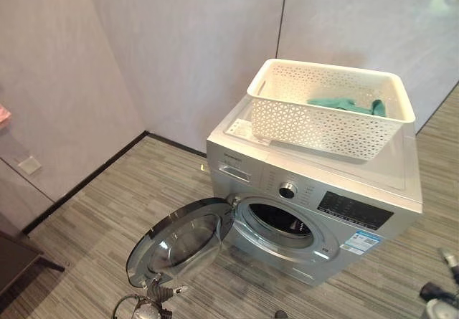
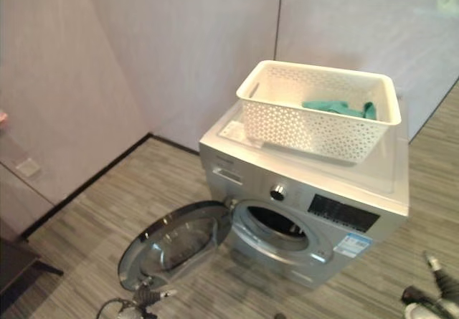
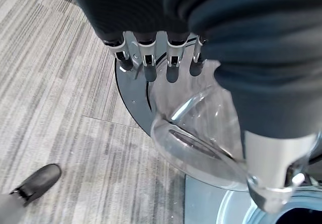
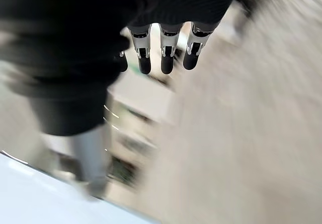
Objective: Grab the laundry basket,head to the washer,open it,put in the laundry and shut it.
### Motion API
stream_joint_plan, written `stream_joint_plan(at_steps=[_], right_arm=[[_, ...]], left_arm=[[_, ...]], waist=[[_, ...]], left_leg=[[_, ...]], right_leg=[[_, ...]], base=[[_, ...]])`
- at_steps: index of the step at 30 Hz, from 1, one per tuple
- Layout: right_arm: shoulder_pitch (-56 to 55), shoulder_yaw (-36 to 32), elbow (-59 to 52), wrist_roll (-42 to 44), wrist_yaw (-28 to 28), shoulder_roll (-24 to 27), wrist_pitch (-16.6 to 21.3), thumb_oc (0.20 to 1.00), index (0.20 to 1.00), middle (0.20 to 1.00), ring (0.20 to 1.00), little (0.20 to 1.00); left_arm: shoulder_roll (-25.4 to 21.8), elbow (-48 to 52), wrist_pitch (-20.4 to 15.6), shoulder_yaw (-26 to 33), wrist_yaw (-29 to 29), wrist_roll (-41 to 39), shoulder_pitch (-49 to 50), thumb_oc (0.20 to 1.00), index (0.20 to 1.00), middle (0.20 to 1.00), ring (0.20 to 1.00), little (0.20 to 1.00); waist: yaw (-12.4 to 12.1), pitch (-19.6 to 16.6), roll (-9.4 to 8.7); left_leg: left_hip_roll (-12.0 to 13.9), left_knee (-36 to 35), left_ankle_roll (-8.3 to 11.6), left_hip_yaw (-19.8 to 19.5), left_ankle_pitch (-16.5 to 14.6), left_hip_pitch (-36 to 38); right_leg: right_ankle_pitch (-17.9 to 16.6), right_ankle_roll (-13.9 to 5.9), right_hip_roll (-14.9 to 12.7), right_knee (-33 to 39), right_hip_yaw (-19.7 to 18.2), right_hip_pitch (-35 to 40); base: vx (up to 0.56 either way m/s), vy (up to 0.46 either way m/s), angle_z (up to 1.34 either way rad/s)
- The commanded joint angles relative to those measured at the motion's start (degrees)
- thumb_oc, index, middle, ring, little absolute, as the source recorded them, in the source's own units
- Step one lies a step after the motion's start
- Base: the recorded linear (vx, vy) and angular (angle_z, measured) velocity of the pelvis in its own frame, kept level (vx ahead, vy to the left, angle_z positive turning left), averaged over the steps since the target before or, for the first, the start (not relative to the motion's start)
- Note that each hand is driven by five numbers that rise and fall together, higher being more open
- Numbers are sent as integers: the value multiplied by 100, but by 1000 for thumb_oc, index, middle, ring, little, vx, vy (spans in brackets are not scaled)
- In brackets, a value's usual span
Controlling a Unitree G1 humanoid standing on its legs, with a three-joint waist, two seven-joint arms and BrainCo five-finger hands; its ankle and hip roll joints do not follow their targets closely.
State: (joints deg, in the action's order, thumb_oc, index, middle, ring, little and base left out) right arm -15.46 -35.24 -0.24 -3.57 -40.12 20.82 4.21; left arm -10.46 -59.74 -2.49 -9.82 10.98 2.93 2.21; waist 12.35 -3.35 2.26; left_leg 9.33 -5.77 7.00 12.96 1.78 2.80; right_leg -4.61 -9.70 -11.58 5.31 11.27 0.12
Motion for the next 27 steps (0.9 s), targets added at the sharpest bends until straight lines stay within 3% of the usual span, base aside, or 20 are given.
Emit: stream_joint_plan(at_steps=[1,5,7,12,13,14,15,16,17,21,27], right_arm=[[1103,-334,-1041,-1184,-313,655,268,1000,1000,1000,1000,1000],[1690,-260,-1591,-1458,0,1583,293,1000,1000,1000,1000,1000],[2073,78,-1116,-1352,493,2828,213,1000,1000,1000,1000,1000],[2165,150,-1014,-1330,469,2910,244,1000,1000,1000,1000,1000],[2575,796,-430,-1219,959,3598,32,1000,1000,1000,1000,1000],[4058,2678,1741,-1227,2168,5197,-327,1000,1000,1000,1000,1000],[5678,4579,3042,-1449,2627,5558,-315,1000,1000,1000,1000,1000],[6407,5389,3588,-1447,2815,5610,-288,1000,1000,1000,1000,1000],[6790,5766,3708,-1421,2803,5578,-267,1000,1000,1000,1000,1000],[8410,7854,5988,-1388,3902,5170,-236,1000,1000,1000,1000,1000],[8803,8191,7167,-1497,4046,4865,-193,1000,1000,1000,1000,1000]], left_arm=[[-163,-461,-55,41,107,269,-601,1000,1000,1000,1000,1000],[-223,-552,-134,-83,107,392,-655,1000,1000,1000,1000,1000],[-309,-511,-228,-288,-9,434,-640,1000,1000,1000,1000,1000],[-280,-511,-228,-255,-9,433,-648,1000,1000,1000,1000,1000],[-368,-506,-235,-424,-80,395,-666,1000,1000,1000,1000,1000],[-539,-568,-287,-713,-297,226,-707,1000,1000,1000,1000,1000],[-639,-610,-314,-659,-365,148,-686,1000,1000,1000,1000,1000],[-680,-652,-317,-598,-377,100,-684,1000,1000,1000,1000,1000],[-624,-653,-318,-527,-378,99,-670,1000,1000,1000,1000,1000],[-736,-672,-380,-487,-566,-187,-603,1000,1000,1000,1000,1000],[-802,-670,-399,-406,-603,-392,-612,1000,1000,1000,1000,1000]], waist=[[-248,208,-190],[-412,168,-311],[-627,163,-472],[-597,171,-453],[-783,195,-576],[-1144,314,-840],[-1177,381,-910],[-1153,382,-938],[-1080,376,-877],[-1205,425,-917],[-1367,478,-791]], left_leg=[[320,77,-83,-272,-736,573],[348,77,-63,-300,-724,577],[386,77,-32,-343,-728,574],[373,77,-36,-350,-693,550],[391,77,-18,-382,-687,544],[404,110,17,-433,-614,489],[424,146,38,-467,-576,451],[427,159,46,-505,-539,387],[427,165,46,-510,-541,378],[514,177,135,-638,-413,242],[594,180,234,-863,-93,-19]], right_leg=[[132,-408,-263,-614,-379,-415],[160,-398,-228,-574,-315,-344],[187,-390,-206,-539,-208,-236],[152,-382,-216,-524,-209,-250],[171,-367,-209,-515,-165,-197],[139,-313,-223,-494,-81,-153],[148,-279,-217,-505,-64,-147],[142,-269,-226,-501,-39,-170],[143,-269,-228,-503,-36,-173],[218,-214,-167,-491,92,-137],[307,-152,-90,-421,285,-156]], base=[[22,-21,-6],[14,-11,2],[26,-29,12],[-3,-3,10],[0,0,0],[-25,-35,-4],[-35,-38,-22],[0,0,0],[3,-16,21],[34,-31,20],[47,-45,28]])
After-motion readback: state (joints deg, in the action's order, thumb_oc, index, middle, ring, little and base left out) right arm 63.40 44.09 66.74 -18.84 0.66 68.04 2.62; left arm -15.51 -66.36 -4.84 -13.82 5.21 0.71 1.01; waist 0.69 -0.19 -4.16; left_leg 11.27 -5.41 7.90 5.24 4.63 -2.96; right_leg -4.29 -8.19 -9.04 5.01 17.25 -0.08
